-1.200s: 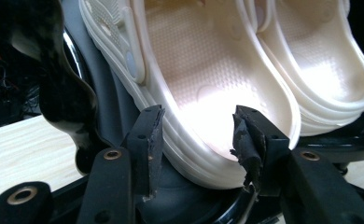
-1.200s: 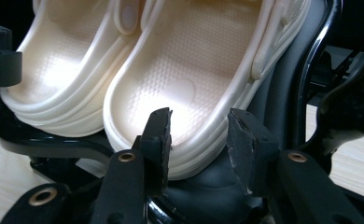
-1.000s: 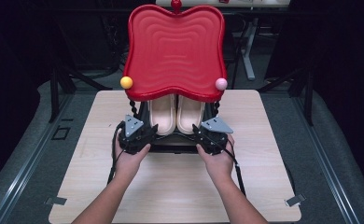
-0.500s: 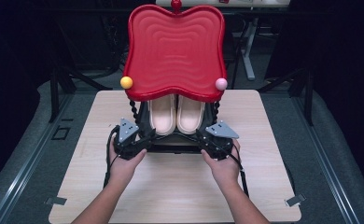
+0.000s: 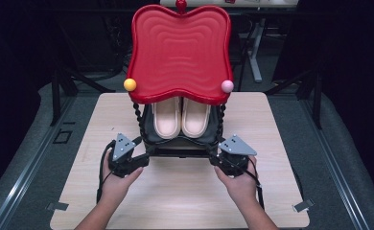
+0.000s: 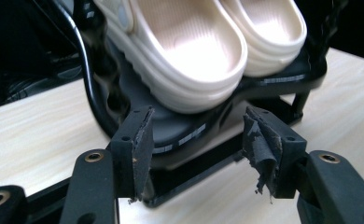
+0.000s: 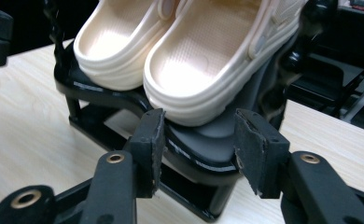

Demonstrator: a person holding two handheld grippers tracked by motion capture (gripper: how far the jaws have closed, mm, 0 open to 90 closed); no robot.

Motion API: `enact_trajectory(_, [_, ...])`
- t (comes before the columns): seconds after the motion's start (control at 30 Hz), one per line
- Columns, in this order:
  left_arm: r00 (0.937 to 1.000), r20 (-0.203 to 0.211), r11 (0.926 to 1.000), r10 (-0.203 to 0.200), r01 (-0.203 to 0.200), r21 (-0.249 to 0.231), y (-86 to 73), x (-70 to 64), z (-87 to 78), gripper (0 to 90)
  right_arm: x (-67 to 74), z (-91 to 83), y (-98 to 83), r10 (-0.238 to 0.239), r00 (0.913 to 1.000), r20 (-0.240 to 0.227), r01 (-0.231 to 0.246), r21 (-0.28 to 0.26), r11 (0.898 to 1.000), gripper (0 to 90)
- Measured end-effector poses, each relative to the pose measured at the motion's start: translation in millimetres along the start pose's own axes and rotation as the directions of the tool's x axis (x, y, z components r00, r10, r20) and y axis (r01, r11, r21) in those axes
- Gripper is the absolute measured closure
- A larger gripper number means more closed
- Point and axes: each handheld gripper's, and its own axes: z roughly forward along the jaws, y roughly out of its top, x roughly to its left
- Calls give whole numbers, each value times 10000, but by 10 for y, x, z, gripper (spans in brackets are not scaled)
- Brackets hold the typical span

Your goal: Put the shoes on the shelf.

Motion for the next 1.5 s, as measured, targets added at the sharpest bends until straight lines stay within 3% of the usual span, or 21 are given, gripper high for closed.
enact_trajectory(0.17, [9998, -119, 9999, -149, 149, -7, -112, 45, -148, 436, -36, -174, -137, -197, 9998, 57, 196, 46, 9998, 483])
enact_trajectory(0.33, [9981, -201, 9981, -589, 586, -176, -246, 102, -285, 436, -71, -321, -342, -314, 9995, 57, 313, 130, 9994, 471])
enact_trajectory(0.53, [9929, -501, 9941, -1082, 1084, 7, -517, 171, -425, 437, -121, -421, -573, -233, 9997, -32, 234, 388, 9990, 477])
enact_trajectory(0.8, [9906, -617, 9923, -1224, 1234, 132, -717, 260, -541, 437, -156, -474, -756, -173, 9998, -21, 174, 678, 9975, 480])
enact_trajectory(0.93, [9932, -651, 9949, -969, 986, 226, -803, 255, -533, 436, -120, -454, -871, -198, 9998, -95, 204, 727, 9971, 482])
enact_trajectory(1.03, [9961, -691, 9975, -551, 579, 397, -874, 238, -507, 436, -90, -445, -898, -145, 9997, -197, 159, 750, 9971, 482])
enact_trajectory(1.13, [9980, -525, 9971, -351, 385, 652, -941, 232, -464, 436, -55, -408, -937, -48, 9995, -301, 69, 673, 9977, 478])
enact_trajectory(1.33, [9966, -318, 9925, -755, 782, 940, -1037, 250, -373, 436, -65, -300, -1054, 794, 9955, -521, -749, 843, 9936, 462])
enact_trajectory(1.5, [9942, -277, 9889, -1036, 1059, 1042, -1067, 267, -337, 436, -93, -238, -1121, 1057, 9927, -582, -991, 1065, 9894, 458])
